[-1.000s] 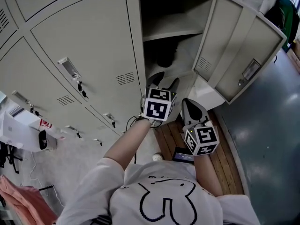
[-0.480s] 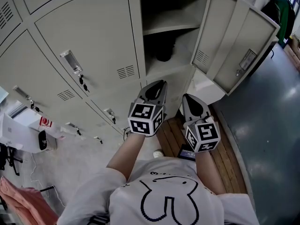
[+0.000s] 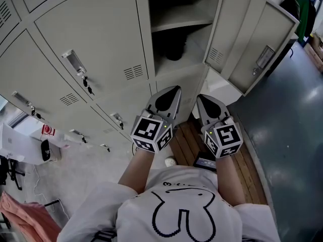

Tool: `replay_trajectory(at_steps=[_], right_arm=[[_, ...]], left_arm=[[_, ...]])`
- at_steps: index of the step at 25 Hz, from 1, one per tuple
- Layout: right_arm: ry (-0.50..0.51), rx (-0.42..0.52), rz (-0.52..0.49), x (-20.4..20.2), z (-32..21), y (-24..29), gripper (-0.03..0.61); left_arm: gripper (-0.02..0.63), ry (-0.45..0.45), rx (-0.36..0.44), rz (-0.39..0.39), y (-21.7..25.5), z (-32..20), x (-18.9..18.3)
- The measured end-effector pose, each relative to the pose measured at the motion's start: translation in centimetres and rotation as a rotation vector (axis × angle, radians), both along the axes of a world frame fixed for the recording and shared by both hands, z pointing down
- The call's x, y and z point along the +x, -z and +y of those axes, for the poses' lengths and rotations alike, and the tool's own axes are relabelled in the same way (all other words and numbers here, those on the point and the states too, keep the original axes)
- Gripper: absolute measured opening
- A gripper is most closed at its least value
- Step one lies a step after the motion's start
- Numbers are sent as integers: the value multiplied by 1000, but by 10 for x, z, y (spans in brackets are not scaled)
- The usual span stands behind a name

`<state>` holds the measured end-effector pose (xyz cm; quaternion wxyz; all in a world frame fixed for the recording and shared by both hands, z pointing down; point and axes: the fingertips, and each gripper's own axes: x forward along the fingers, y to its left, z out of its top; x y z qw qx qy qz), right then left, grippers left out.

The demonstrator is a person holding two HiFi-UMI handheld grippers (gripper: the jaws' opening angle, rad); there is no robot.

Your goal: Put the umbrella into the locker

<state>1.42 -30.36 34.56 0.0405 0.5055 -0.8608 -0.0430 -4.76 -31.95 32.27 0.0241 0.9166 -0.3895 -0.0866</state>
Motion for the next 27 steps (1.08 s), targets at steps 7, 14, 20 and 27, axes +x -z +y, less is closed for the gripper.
replay_trajectory(at_steps=[7, 14, 20, 27], right_arm=[[-17, -41, -5, 2, 6, -7, 11], [-7, -41, 4, -4, 7, -7, 12], [15, -42, 11, -12, 10, -6, 12], [30, -42, 25, -18, 12, -6, 12]], left_arm=[[23, -44, -3, -6, -3, 6, 13], [25, -72, 5, -20, -5, 11, 22], [25, -66, 1, -63, -8, 12, 24], [24, -58, -4, -98, -14, 11, 23]])
